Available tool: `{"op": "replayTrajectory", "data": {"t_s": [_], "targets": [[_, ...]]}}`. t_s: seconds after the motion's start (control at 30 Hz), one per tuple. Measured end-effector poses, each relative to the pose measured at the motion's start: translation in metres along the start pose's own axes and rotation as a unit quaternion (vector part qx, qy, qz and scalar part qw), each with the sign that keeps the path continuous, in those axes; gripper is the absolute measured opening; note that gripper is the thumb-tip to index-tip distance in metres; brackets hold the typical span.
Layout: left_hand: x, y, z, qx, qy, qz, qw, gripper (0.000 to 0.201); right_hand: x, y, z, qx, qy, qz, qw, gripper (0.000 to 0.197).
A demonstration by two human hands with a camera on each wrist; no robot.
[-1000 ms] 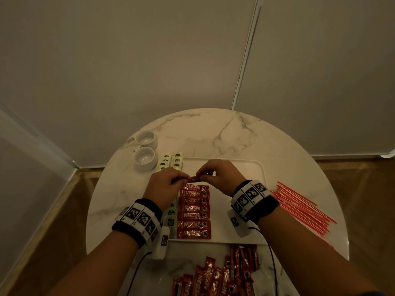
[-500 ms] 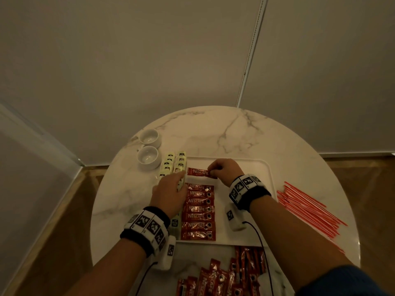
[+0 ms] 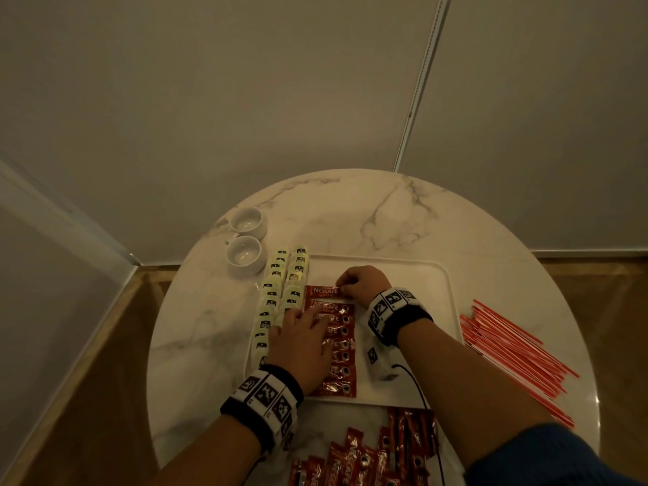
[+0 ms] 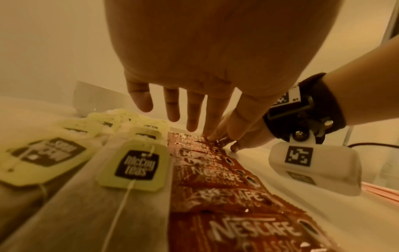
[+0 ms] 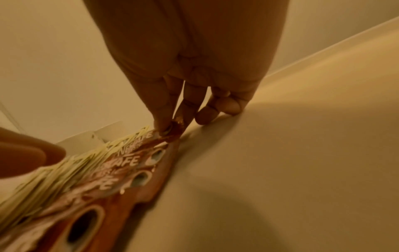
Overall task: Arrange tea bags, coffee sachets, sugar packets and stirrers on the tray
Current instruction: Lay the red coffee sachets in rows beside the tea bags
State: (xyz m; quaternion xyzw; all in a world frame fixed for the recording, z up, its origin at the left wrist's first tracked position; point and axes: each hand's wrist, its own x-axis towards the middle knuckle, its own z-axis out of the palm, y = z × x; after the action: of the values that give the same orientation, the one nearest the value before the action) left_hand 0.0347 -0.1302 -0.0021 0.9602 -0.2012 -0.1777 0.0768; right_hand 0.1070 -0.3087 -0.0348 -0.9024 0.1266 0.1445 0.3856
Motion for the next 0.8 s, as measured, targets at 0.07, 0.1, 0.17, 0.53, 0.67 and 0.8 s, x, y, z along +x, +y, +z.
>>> {"op": "replayTrajectory", "data": {"t_s": [0.07,0.1,0.17,0.53,0.67,0.8], "targets": [[0.0004,-0.0010,0.0018,0.011,-0.012,0.000,1.000,0.053,0.0010,0.0012,0.0007,-0.012,0.001,-0.002,1.000,0.014],[0.0005,-0.0019,0.0028,0.013,-0.016,-0.001,1.000,0.054,0.0010,0.0018,0.0005,-0.022,-0.001,-0.005,1.000,0.014],[0.0007,-0.0034,0.0043,0.018,-0.022,-0.001,1.000,0.055,0.0014,0.0024,-0.0002,-0.053,-0.008,-0.013,0.998,0.015],[0.0035,-0.0038,0.0086,0.044,-0.064,0.011,0.997,0.063,0.0008,-0.0003,0.0014,-0.117,-0.012,-0.048,0.992,0.019],[0.0042,-0.0050,0.0099,0.054,-0.082,0.013,0.995,0.065,0.0017,-0.0002,0.0026,-0.125,-0.019,-0.050,0.991,0.017],[0.0041,-0.0050,0.0104,0.059,-0.088,0.014,0.994,0.067,0.0022,0.0001,0.0019,-0.124,-0.019,-0.054,0.991,0.017]]}}
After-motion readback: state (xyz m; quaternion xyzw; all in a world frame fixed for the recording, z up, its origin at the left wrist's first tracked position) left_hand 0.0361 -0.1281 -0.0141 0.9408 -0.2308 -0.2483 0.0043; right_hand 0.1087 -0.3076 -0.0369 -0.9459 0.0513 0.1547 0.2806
